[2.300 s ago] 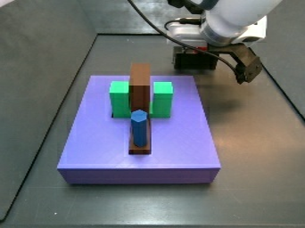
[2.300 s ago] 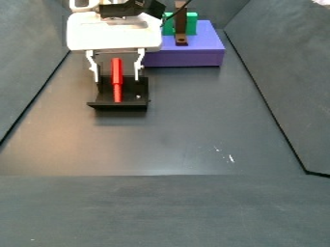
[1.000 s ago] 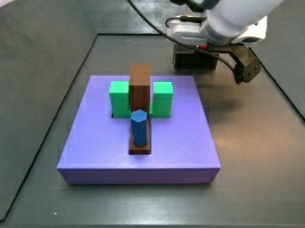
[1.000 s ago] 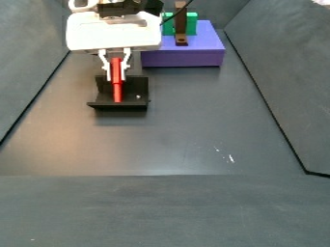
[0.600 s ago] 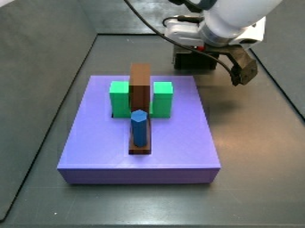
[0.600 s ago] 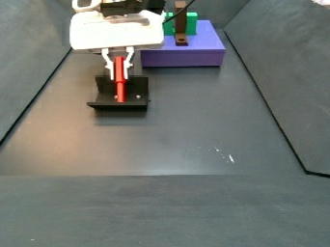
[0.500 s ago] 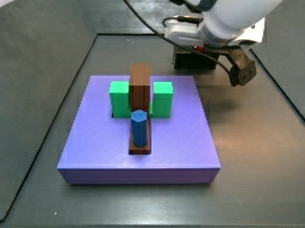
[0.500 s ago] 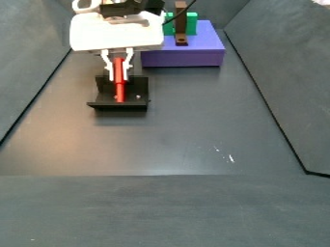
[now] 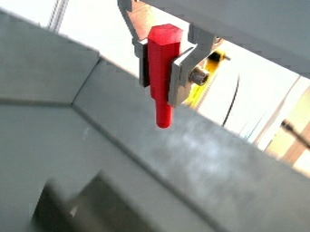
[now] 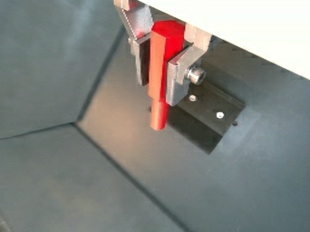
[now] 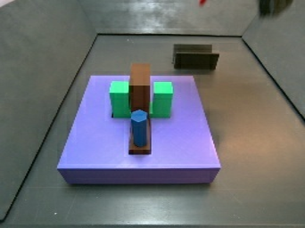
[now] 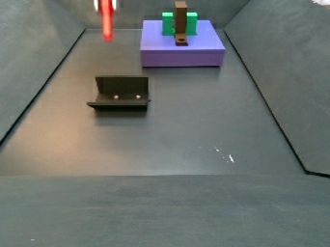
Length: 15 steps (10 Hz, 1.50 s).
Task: Pick up the red object. Move up. Place the red object on the fixture. Regrasp the red object. Move to above the board. Insert the red object.
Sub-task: Move to above the board.
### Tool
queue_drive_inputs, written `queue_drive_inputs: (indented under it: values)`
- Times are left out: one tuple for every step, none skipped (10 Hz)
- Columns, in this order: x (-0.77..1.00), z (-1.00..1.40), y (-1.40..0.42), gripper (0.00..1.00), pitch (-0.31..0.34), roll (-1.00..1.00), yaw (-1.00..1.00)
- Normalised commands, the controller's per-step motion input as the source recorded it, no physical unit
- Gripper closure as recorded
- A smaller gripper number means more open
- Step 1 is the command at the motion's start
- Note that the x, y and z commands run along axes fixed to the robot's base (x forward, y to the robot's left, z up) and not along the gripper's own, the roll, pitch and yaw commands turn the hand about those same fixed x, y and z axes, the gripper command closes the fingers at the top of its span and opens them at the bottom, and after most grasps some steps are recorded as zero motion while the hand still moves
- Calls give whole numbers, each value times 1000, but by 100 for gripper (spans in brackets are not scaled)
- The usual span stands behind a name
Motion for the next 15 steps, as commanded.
queue_drive_inputs:
  values:
    - [-25,1400,-21,100,11,-11,13]
    - [-6,958,-27,100,31,-10,4]
    - [24,502,-19,100,52,-2,-2]
    - [34,298,-23,100,74,3,2]
    - [38,222,-24,100,84,-1,6]
    - [-931,261,-1400,100,43,-1000,44]
    - [-948,261,-1400,100,33,-1000,48]
    - [-1028,255,-1400,100,1,-1000,59]
    - [-1020,239,-1400,100,-4,-1000,62]
    - [-1017,237,-1400,100,-18,-1000,61]
    - [-1030,221,-1400,100,-23,-1000,64]
    - [-444,80,-516,100,-62,-1000,64]
    - [-266,25,-263,100,-70,-1000,63]
    - [-108,24,-78,100,-45,-884,35]
    - [-85,16,-53,100,-45,-636,14]
